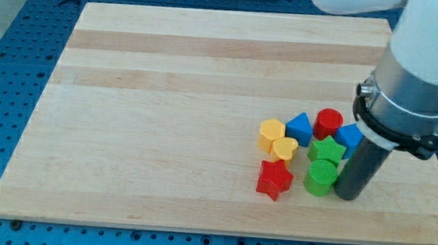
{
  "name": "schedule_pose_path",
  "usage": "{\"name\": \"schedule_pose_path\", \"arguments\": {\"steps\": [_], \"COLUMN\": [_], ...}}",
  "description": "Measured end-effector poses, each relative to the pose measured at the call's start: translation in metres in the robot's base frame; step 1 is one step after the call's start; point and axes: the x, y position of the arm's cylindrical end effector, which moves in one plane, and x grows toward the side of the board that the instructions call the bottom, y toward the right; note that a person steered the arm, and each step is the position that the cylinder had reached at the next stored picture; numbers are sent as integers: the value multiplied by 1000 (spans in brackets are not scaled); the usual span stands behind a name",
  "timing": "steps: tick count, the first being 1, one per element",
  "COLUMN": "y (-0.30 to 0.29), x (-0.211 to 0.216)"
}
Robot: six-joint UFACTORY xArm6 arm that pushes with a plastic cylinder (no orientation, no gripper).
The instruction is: Push the green circle into the red star and yellow heart
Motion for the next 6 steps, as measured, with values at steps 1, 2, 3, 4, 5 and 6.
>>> {"name": "schedule_pose_path", "arguments": {"steps": [1, 2, 3, 4, 5, 6], "y": [18, -1, -27, -41, -20, 6], "x": [0, -3, -3, -3, -6, -17]}}
